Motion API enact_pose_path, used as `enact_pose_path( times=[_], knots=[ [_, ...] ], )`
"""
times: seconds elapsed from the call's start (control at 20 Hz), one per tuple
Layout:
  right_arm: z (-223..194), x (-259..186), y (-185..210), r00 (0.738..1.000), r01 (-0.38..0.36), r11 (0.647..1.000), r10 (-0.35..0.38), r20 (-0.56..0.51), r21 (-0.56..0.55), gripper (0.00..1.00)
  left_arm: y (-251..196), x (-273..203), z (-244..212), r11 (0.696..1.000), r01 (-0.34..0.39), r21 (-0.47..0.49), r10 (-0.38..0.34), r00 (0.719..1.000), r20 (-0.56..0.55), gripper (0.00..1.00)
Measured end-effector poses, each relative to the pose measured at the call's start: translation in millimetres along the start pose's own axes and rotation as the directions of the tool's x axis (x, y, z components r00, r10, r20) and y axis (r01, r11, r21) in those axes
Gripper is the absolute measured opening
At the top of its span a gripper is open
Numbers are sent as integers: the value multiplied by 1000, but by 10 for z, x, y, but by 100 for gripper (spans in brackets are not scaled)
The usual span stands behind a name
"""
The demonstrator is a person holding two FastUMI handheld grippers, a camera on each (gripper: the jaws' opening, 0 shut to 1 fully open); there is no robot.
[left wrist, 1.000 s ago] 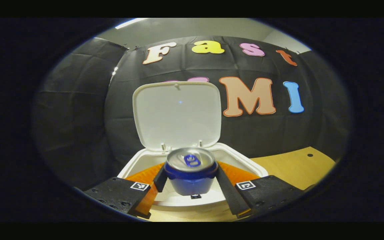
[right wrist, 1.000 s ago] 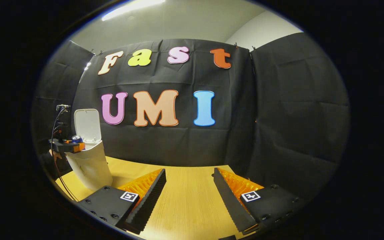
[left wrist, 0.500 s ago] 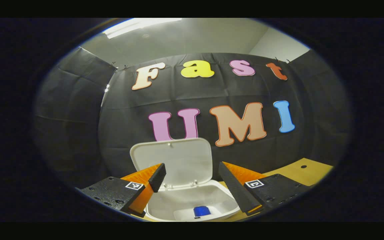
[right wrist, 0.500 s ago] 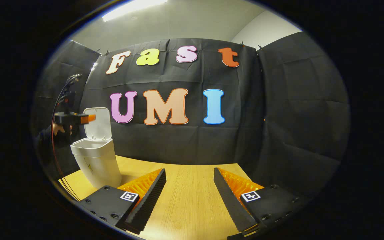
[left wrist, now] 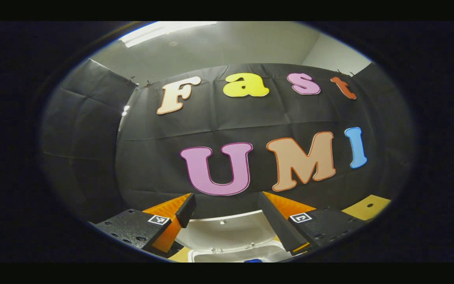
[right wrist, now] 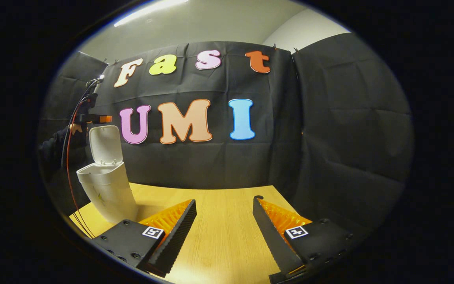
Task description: Press the lid of the desktop garbage bin to open it, pick up the crumpled paper on the desktop and throw it into the bin, then pick up the pop can on the desktop and drop it into the bin, and finally close the garbage bin lid.
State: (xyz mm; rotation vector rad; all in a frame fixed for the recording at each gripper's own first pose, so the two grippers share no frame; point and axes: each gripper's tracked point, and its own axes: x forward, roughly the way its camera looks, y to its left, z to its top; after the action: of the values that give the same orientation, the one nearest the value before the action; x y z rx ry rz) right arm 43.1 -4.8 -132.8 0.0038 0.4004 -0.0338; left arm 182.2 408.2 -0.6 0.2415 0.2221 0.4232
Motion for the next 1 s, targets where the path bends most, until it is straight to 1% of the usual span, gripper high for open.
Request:
enact_pose_path(
  times=[0.05, 0.15, 0.2, 0.25, 0.3, 0.35, 0.45, 0.55, 0.6, 0.65, 0.8, 1.0],
  knots=[
    [6, 13, 4, 1000, 3, 1000, -3, -5, 0, 96, -12, 51, -35, 1000, 8, 2, -8, 1000, -13, 94],
    [11, 33, 29, 1000, -1, 1000, 1, -7, -2, 96, -76, 105, -200, 1000, 26, 0, -26, 997, -69, 94],
    [22, 46, 47, 1000, -6, 1000, 6, -7, -7, 96, -65, 73, -220, 1000, 18, -8, -19, 997, -76, 99],
    [24, 56, 71, 1000, -14, 1000, 14, -6, -13, 96, -78, 74, -165, 999, 32, -31, -34, 998, -58, 95],
    [26, 80, 103, 1000, -23, 1000, 23, -8, -19, 96, -129, 22, -181, 998, 44, -48, -47, 996, -75, 99],
    [19, 94, 127, 999, -35, 999, 35, -8, -23, 96, -132, -28, -183, 997, 50, -66, -55, 995, -81, 93],
    [31, 146, 206, 998, -61, 998, 60, -12, -27, 96, -151, -206, -226, 993, 59, -106, -67, 994, -81, 94],
    [5, 174, 271, 996, -88, 996, 87, -18, -29, 96, -174, -418, -252, 992, 60, -107, -68, 995, -74, 94],
    [-2, 185, 300, 995, -99, 995, 98, -23, -31, 96, -213, -529, -267, 993, 65, -100, -72, 995, -68, 100],
    [-19, 203, 325, 993, -112, 993, 111, -27, -32, 96, -240, -639, -312, 993, 66, -93, -72, 995, -64, 93],
    [-68, 238, 425, 988, -149, 988, 147, -45, -36, 96, -318, -883, -438, 993, 68, -101, -76, 994, -81, 93],
    [-153, 238, 535, 981, -187, 981, 183, -68, -48, 96, -398, -1165, -821, 989, 63, -132, -82, 986, -146, 93]
  ],
)
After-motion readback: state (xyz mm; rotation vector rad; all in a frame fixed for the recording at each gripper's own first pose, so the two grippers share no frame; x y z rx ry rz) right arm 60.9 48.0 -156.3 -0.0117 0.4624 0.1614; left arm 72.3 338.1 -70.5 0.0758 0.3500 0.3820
